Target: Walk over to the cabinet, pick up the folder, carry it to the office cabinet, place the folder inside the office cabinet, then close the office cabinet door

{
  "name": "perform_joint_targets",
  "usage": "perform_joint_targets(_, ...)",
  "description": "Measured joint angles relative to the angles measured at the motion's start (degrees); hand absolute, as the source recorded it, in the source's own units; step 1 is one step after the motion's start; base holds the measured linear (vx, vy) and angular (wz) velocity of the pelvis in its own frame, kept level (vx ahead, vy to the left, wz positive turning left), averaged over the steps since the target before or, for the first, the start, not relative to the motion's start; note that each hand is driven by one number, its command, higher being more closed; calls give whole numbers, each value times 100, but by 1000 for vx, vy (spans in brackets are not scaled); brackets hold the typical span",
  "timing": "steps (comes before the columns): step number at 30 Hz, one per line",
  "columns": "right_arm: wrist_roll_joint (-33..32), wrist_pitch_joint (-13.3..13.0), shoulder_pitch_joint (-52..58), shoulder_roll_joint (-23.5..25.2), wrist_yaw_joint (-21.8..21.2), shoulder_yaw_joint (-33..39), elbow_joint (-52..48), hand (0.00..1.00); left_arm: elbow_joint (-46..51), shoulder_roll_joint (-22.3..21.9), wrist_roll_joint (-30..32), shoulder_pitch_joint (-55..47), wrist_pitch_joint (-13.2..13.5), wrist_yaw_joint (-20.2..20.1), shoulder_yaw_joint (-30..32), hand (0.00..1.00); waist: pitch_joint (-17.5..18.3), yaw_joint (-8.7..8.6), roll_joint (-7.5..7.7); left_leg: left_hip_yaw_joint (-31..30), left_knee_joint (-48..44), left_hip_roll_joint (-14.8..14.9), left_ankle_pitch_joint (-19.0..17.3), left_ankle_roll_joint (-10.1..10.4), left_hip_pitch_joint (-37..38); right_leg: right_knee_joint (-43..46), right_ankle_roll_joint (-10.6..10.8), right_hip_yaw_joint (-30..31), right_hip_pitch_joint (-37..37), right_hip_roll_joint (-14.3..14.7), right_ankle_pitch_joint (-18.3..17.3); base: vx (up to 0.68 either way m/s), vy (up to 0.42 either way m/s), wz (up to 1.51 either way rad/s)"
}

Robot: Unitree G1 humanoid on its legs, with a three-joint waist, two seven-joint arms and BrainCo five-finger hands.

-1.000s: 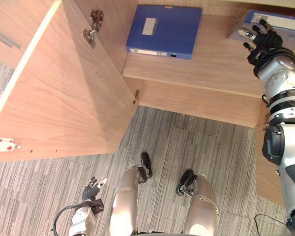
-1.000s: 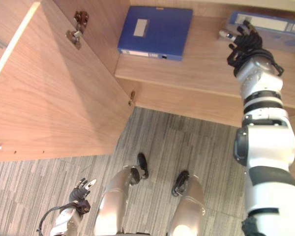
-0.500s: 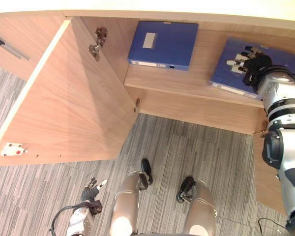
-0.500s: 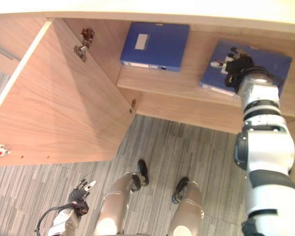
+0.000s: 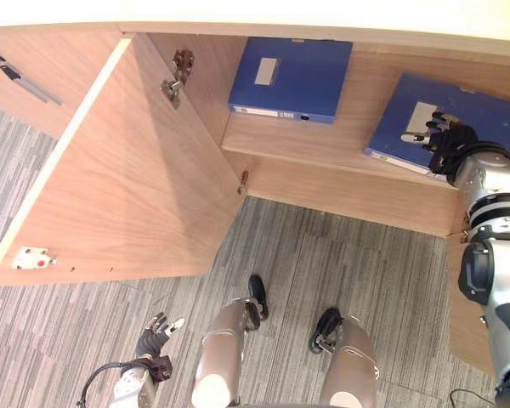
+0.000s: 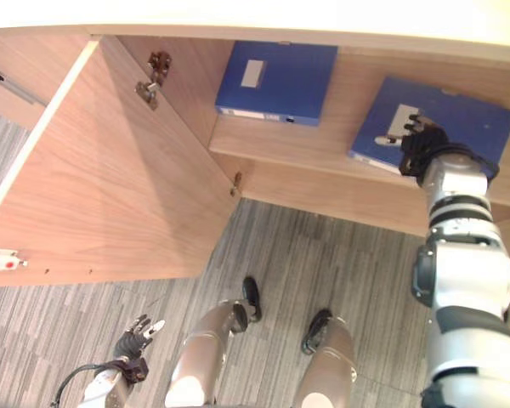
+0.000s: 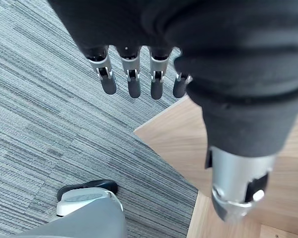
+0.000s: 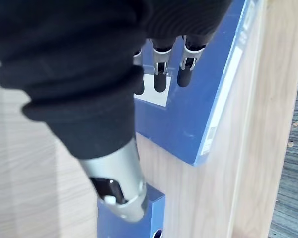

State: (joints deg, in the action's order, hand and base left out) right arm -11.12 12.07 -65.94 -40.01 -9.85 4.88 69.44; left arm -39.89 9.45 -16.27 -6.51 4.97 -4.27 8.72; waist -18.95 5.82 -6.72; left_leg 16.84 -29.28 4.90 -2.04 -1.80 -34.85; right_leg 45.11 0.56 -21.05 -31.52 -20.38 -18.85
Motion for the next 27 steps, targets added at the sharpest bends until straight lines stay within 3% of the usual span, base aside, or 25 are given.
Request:
perform_joint_targets(6,6,-13,39,19,80,-278,48,0,26,-25,0,0,0,0,-107,0,1,-16,-1,36,138,10,42,26,89,-147,25,0,59,47,46,36,-5,-4)
perform_joint_targets(10,-31,-133,258,425,383,-229,-117,0,-16,-271,1,11,4,37,-66,0,19,-76,4,132,883,57,299,96,738,-954,59,-77,662,354,386,88,4,-20)
perform_joint_targets(12,-199,-236,722,759,454,-138,-332,0,-107,-414,12,11,9,80,-40,0,224,-108,67,161,1305,67,442,139,1033,-1399,78,-121,942,519,552,148,14,-15)
perform_joint_targets(18,-230,-508,2675,2736,718,516,-1064,0,-802,-641,164,432,10,403,178,0,654,-255,476,330,2259,156,701,381,2015,-2451,124,-125,1826,972,879,151,-29,-20)
perform_joint_targets(21,-96,-599,3841,3468,774,526,-1140,0,-1002,-705,339,572,10,523,169,0,818,-382,510,359,2786,129,857,488,2468,-2935,174,-117,2235,1149,1054,131,-28,-12)
perform_joint_targets(24,-107,-661,4771,3882,791,933,-891,0,-1060,-671,539,627,6,635,168,0,837,-568,516,428,3182,69,961,546,2851,-3305,247,-66,2558,1240,1205,77,2,-15)
perform_joint_targets(27,-165,-750,5491,3989,834,1455,-531,0,-1306,-669,747,699,6,661,163,0,948,-695,550,467,3413,-4,986,584,3154,-3647,337,-15,2852,1270,1360,41,15,-12)
